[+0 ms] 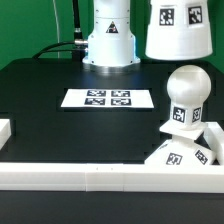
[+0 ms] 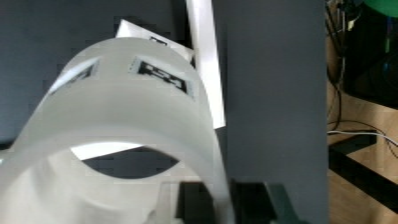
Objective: Assemble lamp
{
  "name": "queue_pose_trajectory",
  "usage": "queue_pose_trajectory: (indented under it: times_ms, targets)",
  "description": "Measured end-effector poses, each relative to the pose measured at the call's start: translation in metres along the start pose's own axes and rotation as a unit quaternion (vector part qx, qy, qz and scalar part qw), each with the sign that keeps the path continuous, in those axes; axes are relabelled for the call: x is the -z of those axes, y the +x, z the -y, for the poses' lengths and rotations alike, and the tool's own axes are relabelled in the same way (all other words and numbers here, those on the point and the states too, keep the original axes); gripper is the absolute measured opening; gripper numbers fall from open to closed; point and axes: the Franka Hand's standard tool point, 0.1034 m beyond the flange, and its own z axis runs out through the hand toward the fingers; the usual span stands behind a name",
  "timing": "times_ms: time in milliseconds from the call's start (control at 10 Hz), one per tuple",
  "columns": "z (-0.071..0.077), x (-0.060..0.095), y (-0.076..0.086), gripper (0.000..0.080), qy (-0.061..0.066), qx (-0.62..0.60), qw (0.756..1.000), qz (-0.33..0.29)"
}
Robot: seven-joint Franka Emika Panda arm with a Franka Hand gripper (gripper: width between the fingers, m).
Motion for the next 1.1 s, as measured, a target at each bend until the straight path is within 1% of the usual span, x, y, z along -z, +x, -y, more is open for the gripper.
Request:
queue_pose_trajectory:
  times_ms: [200, 400, 600, 700, 900, 1000, 1100]
  targets:
    - [-0.002, 0.001, 0.001, 0.0044, 0.000, -0.002, 1.000, -0.001]
    - [0.000, -0.006, 0.004, 0.0044, 0.000, 0.002, 1.000, 0.003]
    - [0.003, -0.020, 0.015, 0.0044, 0.000, 0.003, 1.000, 0.007]
    - [0.002, -0.031, 0.018, 0.0044, -0.001, 0.002, 1.000, 0.009]
    - [0.004, -0.048, 0.018, 0.0044, -0.003, 0.004, 1.000, 0.008]
    - [0.002, -0.057, 0.018, 0.0044, -0.005, 0.002, 1.000, 0.006]
    - [-0.001, -0.063, 0.017, 0.0044, -0.006, 0.001, 1.000, 0.007]
